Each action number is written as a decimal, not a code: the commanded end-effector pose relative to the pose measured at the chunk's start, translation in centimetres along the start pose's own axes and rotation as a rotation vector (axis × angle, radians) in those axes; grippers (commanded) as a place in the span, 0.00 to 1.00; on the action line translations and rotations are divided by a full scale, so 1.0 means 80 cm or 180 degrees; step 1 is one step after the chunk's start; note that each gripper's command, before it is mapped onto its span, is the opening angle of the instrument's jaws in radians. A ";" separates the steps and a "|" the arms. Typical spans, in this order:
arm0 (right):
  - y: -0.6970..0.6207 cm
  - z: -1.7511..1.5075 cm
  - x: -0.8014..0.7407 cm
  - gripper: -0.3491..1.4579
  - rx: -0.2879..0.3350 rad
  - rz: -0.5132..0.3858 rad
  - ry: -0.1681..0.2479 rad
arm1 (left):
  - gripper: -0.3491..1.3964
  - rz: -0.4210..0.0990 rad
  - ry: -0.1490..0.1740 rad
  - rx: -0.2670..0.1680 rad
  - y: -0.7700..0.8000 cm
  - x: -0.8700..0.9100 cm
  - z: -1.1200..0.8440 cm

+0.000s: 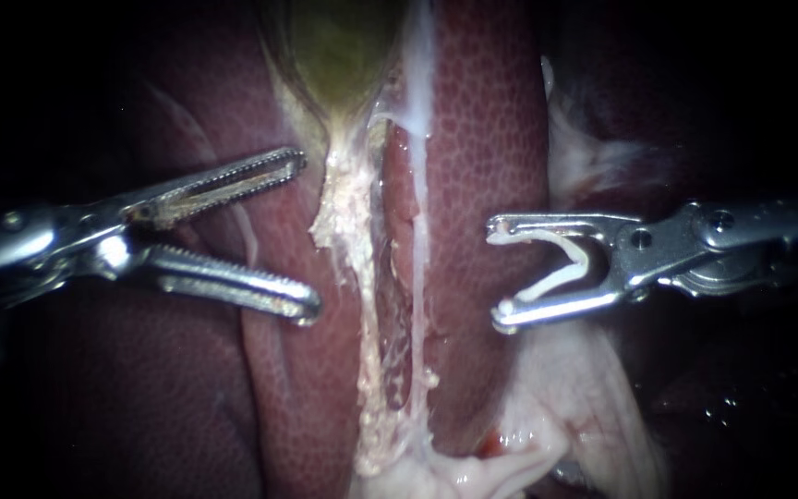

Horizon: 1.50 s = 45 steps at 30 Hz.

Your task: Grabbing gallbladder

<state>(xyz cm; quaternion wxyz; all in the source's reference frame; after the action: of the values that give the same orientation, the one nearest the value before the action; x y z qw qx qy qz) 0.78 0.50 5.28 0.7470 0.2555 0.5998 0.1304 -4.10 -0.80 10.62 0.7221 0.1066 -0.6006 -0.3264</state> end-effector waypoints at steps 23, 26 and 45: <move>0.0000 0.0002 0.0001 0.52 -0.0002 0.0001 0.0009 | 0.00 -0.0184 0.0200 -0.0308 0.0026 0.0019 0.0009; 0.0000 0.0002 0.0001 0.52 -0.0002 0.0001 0.0009 | 0.00 -0.0184 0.0275 -0.0327 0.0028 0.0020 0.0002; 0.0000 0.0003 0.0001 0.51 -0.0004 0.0002 0.0009 | 0.00 -0.0266 0.0370 -0.0346 0.0001 -0.0038 -0.0040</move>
<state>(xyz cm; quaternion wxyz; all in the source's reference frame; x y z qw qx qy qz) 0.81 0.50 5.28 0.7462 0.2550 0.6008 0.1313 -3.80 -0.67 10.25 0.7459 0.1110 -0.5337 -0.3826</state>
